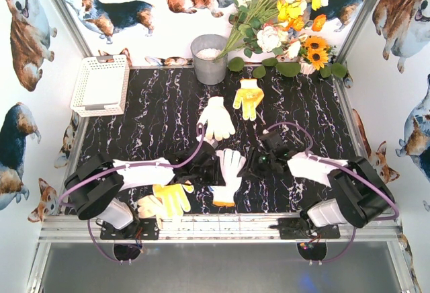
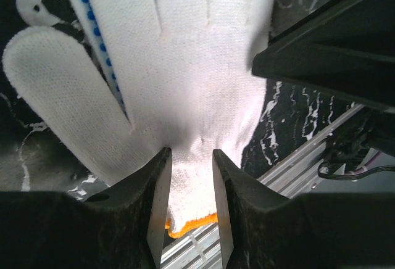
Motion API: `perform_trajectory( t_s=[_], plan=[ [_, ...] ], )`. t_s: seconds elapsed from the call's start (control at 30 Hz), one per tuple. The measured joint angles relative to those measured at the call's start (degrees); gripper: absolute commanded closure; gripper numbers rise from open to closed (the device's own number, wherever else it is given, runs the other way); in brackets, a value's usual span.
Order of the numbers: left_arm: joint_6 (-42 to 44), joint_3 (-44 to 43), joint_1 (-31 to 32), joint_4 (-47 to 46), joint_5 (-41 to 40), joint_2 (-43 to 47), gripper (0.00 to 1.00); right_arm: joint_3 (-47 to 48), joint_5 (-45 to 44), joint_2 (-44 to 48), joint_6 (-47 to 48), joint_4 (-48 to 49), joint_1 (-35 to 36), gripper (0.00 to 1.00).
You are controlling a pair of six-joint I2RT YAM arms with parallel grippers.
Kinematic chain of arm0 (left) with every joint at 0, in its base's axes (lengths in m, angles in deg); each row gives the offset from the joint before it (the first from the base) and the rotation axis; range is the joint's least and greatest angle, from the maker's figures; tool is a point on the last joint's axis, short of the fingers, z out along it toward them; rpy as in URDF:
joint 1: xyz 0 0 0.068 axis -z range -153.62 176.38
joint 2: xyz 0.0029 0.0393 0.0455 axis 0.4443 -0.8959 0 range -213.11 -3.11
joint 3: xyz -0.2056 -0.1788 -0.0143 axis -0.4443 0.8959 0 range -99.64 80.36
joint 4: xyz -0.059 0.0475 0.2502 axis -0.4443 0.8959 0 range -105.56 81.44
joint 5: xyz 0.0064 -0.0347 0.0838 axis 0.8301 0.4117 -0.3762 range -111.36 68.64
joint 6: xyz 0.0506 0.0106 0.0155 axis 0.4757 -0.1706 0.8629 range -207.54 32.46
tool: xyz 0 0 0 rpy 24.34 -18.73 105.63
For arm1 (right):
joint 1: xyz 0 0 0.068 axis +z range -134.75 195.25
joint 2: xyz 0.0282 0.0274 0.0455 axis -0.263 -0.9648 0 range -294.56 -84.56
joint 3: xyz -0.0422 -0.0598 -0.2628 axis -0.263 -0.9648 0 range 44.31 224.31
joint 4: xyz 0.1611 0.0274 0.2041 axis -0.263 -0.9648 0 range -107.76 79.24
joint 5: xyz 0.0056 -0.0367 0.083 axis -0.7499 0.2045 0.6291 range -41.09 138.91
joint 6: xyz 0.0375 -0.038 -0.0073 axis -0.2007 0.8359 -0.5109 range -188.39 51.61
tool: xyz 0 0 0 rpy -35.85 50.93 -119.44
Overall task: Put the gloves into the storage basket
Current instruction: Pick up the glove from the center of the board.
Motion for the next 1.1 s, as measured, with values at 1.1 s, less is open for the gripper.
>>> perform_trajectory(
  t_s=[1.1],
  plan=[
    [20.04,-24.87,-17.33,11.82,2.05,-13.94,0.45,6.21,-0.57,-7.43,2.1,2.8,-2.71,0.68]
  ],
)
